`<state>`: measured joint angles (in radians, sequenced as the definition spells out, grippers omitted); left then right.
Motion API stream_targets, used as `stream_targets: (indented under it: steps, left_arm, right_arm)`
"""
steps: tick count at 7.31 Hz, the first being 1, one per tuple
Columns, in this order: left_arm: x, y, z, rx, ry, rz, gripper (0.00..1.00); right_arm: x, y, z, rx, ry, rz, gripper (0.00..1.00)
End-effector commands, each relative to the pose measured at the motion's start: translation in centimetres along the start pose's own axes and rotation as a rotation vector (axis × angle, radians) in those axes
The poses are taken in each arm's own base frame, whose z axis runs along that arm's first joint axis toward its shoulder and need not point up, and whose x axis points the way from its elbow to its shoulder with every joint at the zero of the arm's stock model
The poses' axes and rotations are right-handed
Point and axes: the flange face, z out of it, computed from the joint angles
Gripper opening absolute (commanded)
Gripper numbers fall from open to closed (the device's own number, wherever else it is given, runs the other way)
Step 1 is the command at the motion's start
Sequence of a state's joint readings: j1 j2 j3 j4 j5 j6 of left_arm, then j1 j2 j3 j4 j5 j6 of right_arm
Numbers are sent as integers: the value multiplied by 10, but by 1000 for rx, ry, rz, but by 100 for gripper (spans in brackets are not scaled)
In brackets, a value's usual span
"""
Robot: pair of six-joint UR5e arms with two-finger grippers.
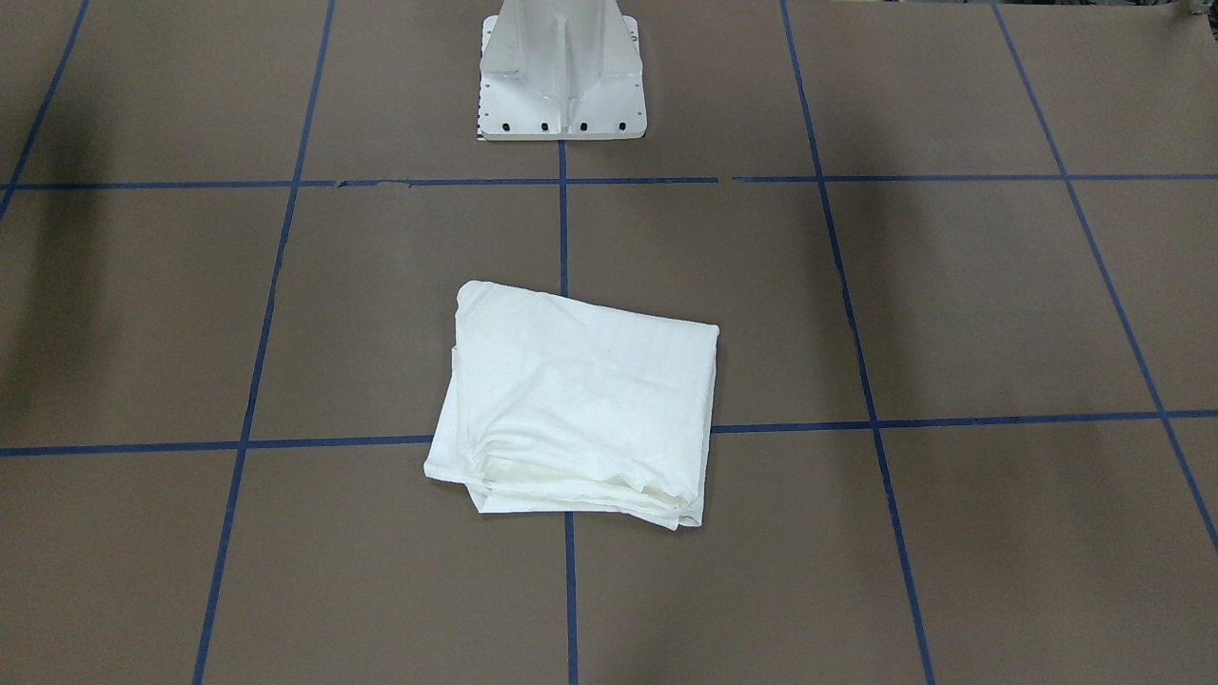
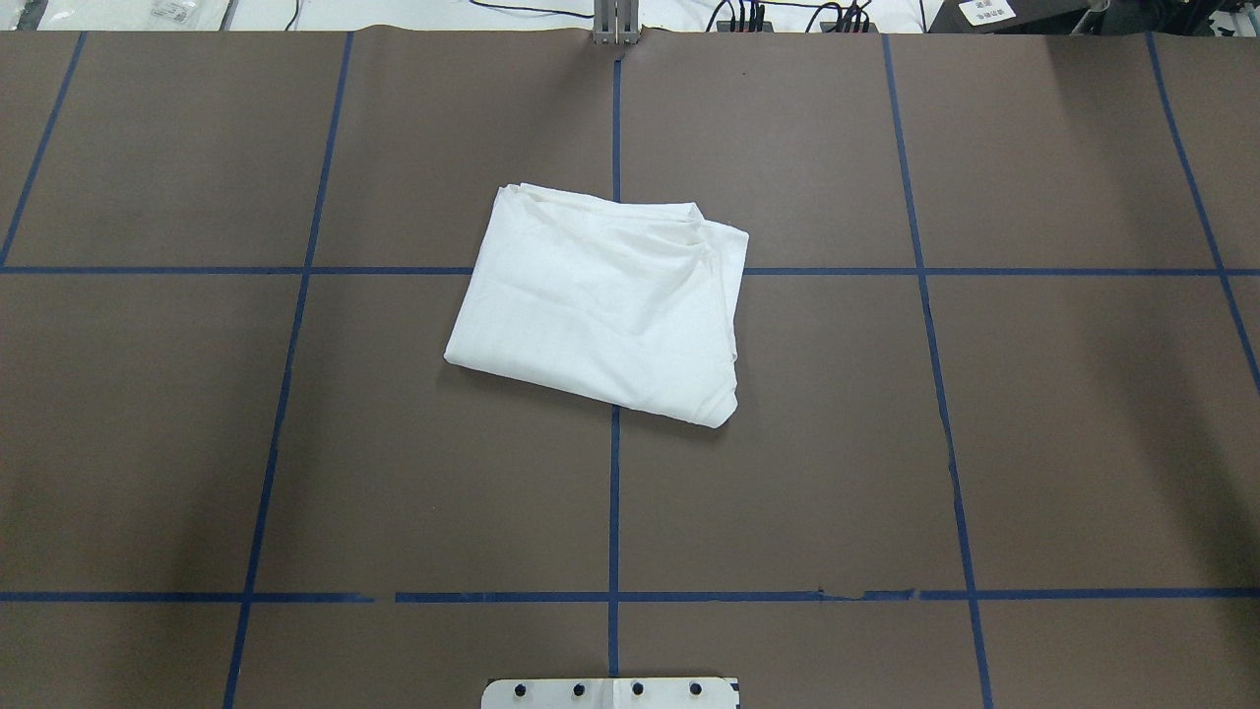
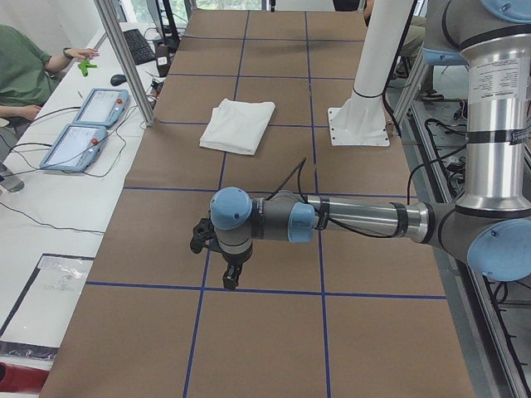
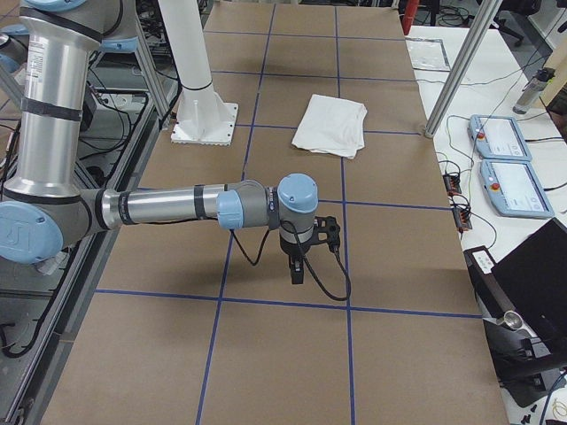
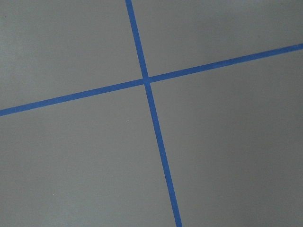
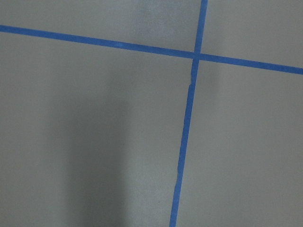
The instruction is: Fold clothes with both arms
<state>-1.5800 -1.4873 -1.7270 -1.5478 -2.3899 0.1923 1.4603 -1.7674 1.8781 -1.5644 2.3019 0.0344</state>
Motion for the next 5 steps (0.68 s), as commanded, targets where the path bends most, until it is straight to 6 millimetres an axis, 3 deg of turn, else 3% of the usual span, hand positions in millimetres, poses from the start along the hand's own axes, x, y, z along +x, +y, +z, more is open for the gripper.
stream_targets:
  steps: [1,5]
  left_arm:
    - [0,1,1,-1,0,-2,100]
    - [-1,1,2,-4,1,-2,100]
  right_arm:
    - [-1,1,-1,2,-1,-2,100]
    - [-1,2,-1,2,-1,-1,100]
